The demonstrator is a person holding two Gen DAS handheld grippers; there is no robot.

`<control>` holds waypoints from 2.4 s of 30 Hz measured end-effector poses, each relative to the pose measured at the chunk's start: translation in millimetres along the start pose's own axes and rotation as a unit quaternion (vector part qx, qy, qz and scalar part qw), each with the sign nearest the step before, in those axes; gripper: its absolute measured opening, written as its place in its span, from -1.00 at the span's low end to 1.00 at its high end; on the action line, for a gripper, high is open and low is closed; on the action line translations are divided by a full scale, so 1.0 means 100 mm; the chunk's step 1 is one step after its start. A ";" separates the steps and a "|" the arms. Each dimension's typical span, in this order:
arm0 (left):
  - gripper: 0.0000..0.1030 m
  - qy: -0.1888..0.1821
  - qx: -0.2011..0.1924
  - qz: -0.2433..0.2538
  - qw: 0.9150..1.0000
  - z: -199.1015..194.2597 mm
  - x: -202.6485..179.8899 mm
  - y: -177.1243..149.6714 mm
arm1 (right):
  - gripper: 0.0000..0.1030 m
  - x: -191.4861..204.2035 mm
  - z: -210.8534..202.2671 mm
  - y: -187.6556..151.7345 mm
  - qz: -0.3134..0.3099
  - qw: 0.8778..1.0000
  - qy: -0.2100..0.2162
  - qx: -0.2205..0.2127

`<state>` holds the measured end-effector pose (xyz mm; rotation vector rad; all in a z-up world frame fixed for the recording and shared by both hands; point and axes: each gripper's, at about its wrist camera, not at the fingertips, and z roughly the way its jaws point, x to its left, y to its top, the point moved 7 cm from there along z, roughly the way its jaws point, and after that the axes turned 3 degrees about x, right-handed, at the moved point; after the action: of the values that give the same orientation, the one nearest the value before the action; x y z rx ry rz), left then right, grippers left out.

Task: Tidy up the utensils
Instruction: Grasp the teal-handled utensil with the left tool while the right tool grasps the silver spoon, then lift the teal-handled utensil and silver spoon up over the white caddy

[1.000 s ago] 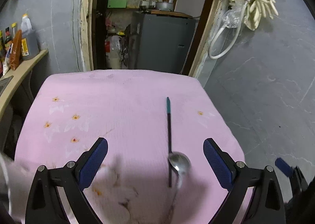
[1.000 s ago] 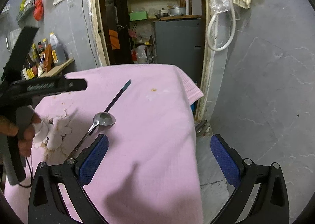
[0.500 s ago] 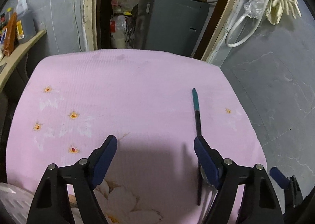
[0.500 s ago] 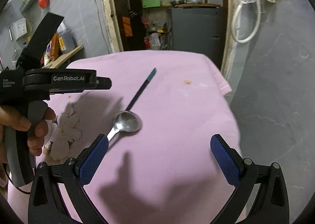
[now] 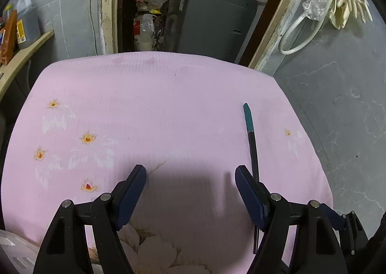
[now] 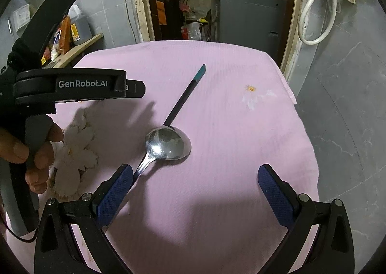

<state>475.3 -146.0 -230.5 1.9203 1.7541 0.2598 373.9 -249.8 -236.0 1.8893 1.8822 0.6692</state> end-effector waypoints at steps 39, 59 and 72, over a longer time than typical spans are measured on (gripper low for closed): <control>-0.40 0.011 0.014 0.167 0.986 0.40 -0.83 0.19 | 0.07 -0.70 -0.11 -0.28 0.077 0.996 0.040 0.002; -0.85 -0.041 0.080 0.124 0.988 -0.09 -0.67 -0.60 | -0.87 -0.85 0.13 -0.30 0.115 0.986 0.117 0.011; -0.54 0.008 0.084 0.181 0.980 0.16 -0.86 -0.26 | -0.83 -0.82 0.19 -0.18 0.090 0.986 0.139 0.027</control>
<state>448.6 -232.5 -239.6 2.3632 1.4635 0.2623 371.9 -329.7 -267.0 2.1117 1.9229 0.9953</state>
